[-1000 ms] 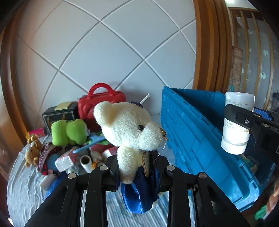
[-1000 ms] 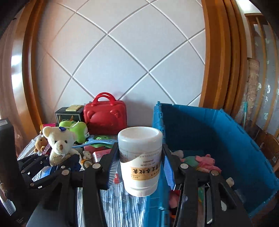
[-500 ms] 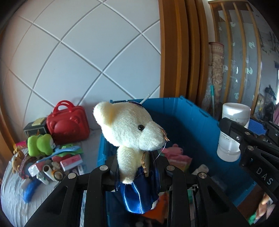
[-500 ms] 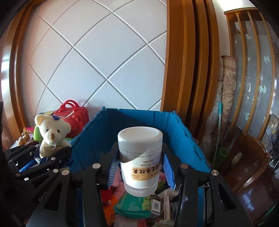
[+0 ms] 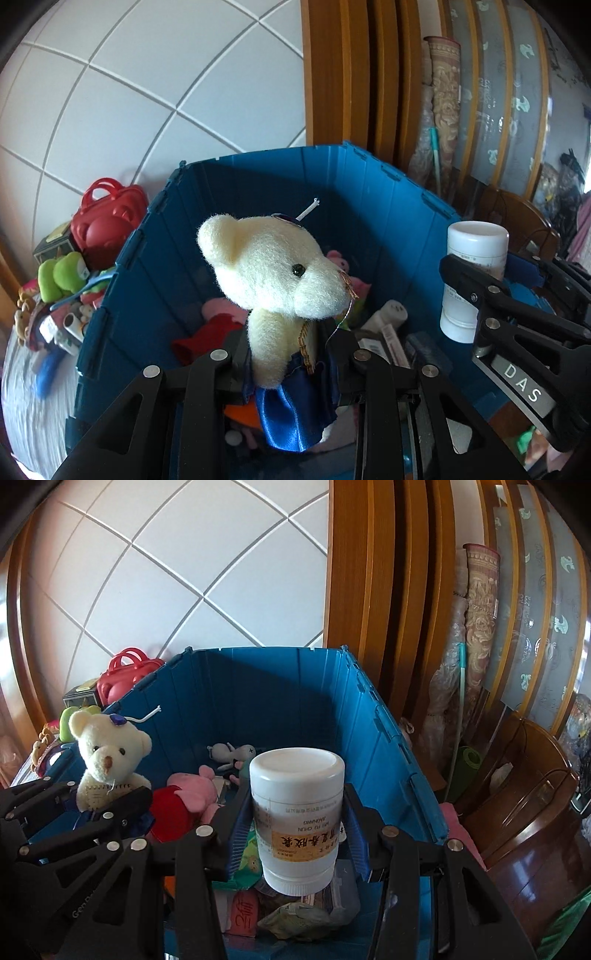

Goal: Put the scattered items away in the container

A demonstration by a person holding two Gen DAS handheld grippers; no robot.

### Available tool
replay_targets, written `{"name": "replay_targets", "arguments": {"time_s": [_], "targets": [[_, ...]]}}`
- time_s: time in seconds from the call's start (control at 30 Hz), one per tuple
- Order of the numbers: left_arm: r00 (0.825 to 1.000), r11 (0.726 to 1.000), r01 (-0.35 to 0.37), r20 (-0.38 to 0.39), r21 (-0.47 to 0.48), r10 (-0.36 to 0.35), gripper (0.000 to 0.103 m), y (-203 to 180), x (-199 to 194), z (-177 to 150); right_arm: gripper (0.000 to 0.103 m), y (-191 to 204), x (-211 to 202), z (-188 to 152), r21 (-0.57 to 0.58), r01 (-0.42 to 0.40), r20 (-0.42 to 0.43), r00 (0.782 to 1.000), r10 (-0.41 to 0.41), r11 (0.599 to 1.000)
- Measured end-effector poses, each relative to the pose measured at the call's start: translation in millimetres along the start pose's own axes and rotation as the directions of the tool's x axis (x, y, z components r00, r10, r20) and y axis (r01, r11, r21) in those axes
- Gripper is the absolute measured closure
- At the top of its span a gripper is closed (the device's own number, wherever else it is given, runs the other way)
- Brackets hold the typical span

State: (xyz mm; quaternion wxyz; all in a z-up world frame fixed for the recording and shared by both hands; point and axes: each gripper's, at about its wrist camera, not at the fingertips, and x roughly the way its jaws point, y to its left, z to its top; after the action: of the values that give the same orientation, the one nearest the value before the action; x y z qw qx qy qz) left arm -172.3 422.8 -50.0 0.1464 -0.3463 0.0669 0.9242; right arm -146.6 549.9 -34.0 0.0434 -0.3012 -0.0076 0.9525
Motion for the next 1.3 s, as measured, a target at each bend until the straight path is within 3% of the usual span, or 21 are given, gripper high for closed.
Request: {"name": "replay_targets", "arguments": {"time_s": [0.17,0.33,0.4,0.5,0.57,0.8,0.9,1.3], "targets": [[1.0,1.0,0.002,-0.01,0.017,-0.002,0.063,-5,6,-6,0.057,-5,3,-6,0.009,0.015,-0.017,1.0,-0.015,1.0],[1.0,1.0,-0.003,0.007,0.018,0.003,0.045,-6,5,-8,0.057,-10,-1,-7,0.016,0.026,-0.012,1.0,-0.025,1.0],[1.0,1.0,-0.006,0.014,0.016,0.006,0.032,-6,4,-8,0.057,-12,-3,-6,0.018,0.033,-0.007,0.999,-0.032,0.999],[1.0,1.0,-0.012,0.022,0.012,0.012,0.028,-5,1,-9,0.056,-15,-5,-6,0.025,0.043,-0.002,0.999,-0.043,0.999],[1.0,1.0,-0.015,0.022,0.009,0.015,0.024,-5,0,-10,0.051,-17,-8,-5,0.029,0.047,0.001,0.999,-0.047,0.998],[0.999,1.0,-0.024,0.033,0.002,0.024,0.022,-3,-8,-14,0.045,-20,-16,-8,0.038,0.053,0.015,0.998,-0.054,0.998],[0.999,1.0,-0.027,0.043,0.001,0.027,0.022,-2,-13,-16,0.033,-20,-18,-9,0.041,0.058,0.017,0.998,-0.058,0.997],[0.994,0.998,-0.058,0.09,-0.04,0.061,0.022,32,-41,-25,0.033,8,-22,-3,0.029,0.018,0.038,0.999,-0.019,0.999]]}}
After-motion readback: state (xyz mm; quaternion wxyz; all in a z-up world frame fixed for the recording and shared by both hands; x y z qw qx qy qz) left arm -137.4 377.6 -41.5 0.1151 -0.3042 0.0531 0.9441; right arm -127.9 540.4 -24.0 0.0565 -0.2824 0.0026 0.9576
